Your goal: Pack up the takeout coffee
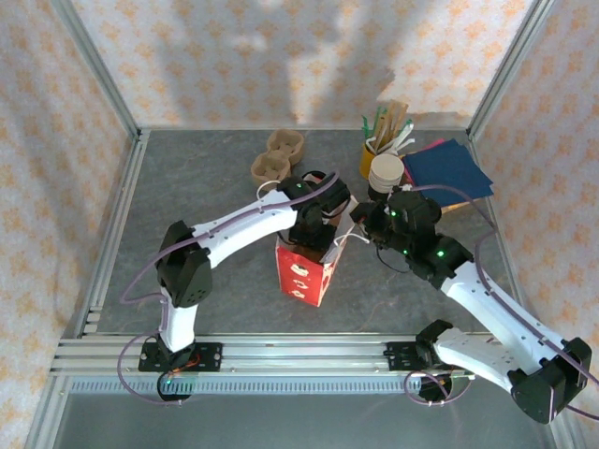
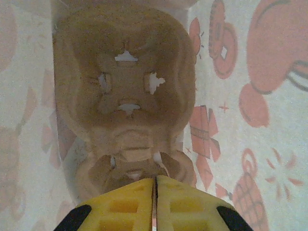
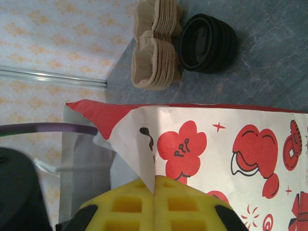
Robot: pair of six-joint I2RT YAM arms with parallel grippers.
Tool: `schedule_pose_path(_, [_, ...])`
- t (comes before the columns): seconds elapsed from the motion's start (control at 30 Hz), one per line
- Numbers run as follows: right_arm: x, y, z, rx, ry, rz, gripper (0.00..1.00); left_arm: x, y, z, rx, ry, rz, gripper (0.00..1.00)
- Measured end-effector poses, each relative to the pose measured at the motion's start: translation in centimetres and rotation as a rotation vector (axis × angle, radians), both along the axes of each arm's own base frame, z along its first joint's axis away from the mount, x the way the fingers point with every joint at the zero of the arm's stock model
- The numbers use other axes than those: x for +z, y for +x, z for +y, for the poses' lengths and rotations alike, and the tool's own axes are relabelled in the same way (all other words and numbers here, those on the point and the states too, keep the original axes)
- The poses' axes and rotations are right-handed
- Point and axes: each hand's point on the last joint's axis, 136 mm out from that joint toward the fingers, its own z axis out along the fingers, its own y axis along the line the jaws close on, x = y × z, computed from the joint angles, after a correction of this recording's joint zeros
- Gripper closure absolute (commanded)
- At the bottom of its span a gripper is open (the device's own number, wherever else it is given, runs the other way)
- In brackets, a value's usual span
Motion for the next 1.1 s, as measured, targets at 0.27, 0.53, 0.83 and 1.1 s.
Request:
schedule_pose_path(0.27, [0.0,-0.3,-0.2,0.008,-0.009,-0.001,1.0,-1.8,-0.5,0.2,-0.021,0.032,0.04,0.9])
schedule_pose_path(0.53, [0.0,-0.3,-0.4,0.012,-0.026,0.0,1.0,-3.9,-1.7,1.0,-0.031,0.064,0.097,0.91])
schedule_pose_path(0.83, [0.1,-0.5,-0.6,0.015,-0.038,0.007,1.0,-5.6,-2.1,1.0,-0.034,0.071,0.13,0.92])
schedule_pose_path(1.1, [0.1,-0.6,-0.6,0.019,-0.041,0.009,1.0,-6.8,-2.5,1.1,-0.042,0.072,0.147,0.93])
